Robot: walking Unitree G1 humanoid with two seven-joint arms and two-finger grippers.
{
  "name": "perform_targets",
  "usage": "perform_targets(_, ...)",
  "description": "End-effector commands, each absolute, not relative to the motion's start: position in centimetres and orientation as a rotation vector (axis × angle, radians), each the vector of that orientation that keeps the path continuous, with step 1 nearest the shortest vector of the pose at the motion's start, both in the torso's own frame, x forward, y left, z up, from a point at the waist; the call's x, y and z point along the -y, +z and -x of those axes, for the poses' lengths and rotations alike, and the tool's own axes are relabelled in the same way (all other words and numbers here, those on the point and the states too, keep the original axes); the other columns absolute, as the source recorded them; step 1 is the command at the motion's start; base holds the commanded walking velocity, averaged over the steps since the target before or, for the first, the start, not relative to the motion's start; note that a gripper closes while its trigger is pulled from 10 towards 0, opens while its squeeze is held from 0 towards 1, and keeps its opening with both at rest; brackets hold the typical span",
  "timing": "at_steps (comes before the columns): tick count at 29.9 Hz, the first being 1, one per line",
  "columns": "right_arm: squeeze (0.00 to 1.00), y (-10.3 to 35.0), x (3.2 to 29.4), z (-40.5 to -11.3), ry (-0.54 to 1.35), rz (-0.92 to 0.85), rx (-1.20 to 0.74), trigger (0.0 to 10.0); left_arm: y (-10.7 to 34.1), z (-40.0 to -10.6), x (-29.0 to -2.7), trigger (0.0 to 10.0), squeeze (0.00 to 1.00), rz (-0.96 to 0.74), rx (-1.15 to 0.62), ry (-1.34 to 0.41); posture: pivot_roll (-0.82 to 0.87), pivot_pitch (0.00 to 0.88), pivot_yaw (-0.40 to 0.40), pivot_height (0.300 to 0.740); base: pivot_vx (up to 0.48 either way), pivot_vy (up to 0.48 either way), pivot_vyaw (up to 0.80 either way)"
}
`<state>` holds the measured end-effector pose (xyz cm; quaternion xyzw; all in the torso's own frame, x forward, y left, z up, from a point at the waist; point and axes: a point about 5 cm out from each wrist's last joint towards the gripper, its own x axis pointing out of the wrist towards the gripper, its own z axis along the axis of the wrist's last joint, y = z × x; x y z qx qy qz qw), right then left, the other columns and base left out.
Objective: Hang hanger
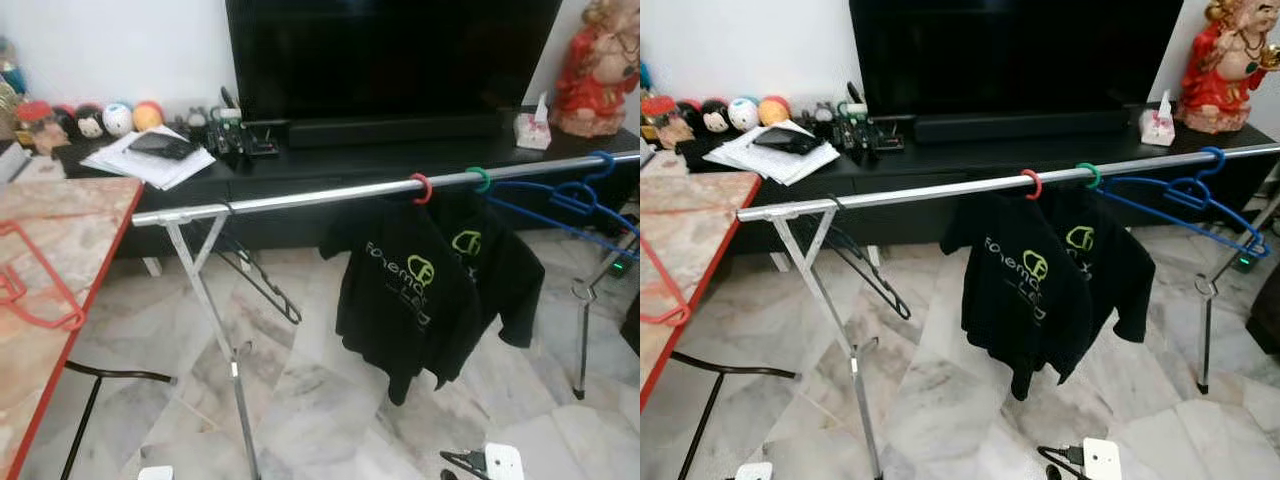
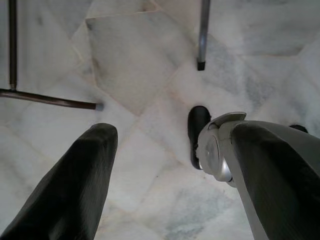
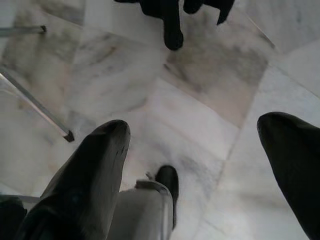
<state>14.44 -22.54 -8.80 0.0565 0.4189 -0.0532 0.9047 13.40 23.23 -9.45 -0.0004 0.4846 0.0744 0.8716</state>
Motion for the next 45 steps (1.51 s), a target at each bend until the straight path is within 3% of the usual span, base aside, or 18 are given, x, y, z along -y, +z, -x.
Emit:
perform_targets(1,0.0,-8.5,22.7,-14.7,-0.118,-0.121,-0.826,10.0,-9.5,-13.1,-23.3,10.0,0.0,-0.003,-1.025,0.161,-0.04,0.0,0.002,0.74,0.0,0.0,0.0)
perform_targets(26,0.0,-6.3,22.8,-17.2,-0.113,-0.114,-0.539,10.0,-9.3,-14.2,-22.9,10.0,0.0,0.016,-0.99,0.202,-0.06,0.0,-0.008,0.74,0.0,0.0,0.0)
perform_targets(27,0.0,-5.2,22.5,-18.7,-0.092,-0.1,-0.451,10.0,-9.3,-14.2,-22.9,10.0,0.0,0.02,-0.989,0.206,-0.06,0.0,-0.01,0.74,0.0,0.0,0.0)
perform_targets(28,0.0,0.3,21.0,-24.4,-0.03,-0.04,-0.126,10.0,-9.3,-14.1,-22.8,10.0,0.0,0.025,-0.988,0.211,-0.06,0.0,-0.017,0.74,0.0,0.0,0.0)
perform_targets(30,0.0,4.6,19.7,-26.7,0.0,-0.013,0.057,10.0,-9.4,-14.0,-22.7,10.0,0.0,0.033,-0.987,0.217,-0.05,0.0,-0.025,0.74,0.0,0.0,0.0)
perform_targets(45,0.0,6.1,19.0,-25.2,-0.026,-0.032,0.011,10.0,-9.6,-13.3,-22.7,10.0,0.0,0.048,-0.986,0.23,-0.06,0.0,-0.027,0.74,0.0,0.0,0.0)
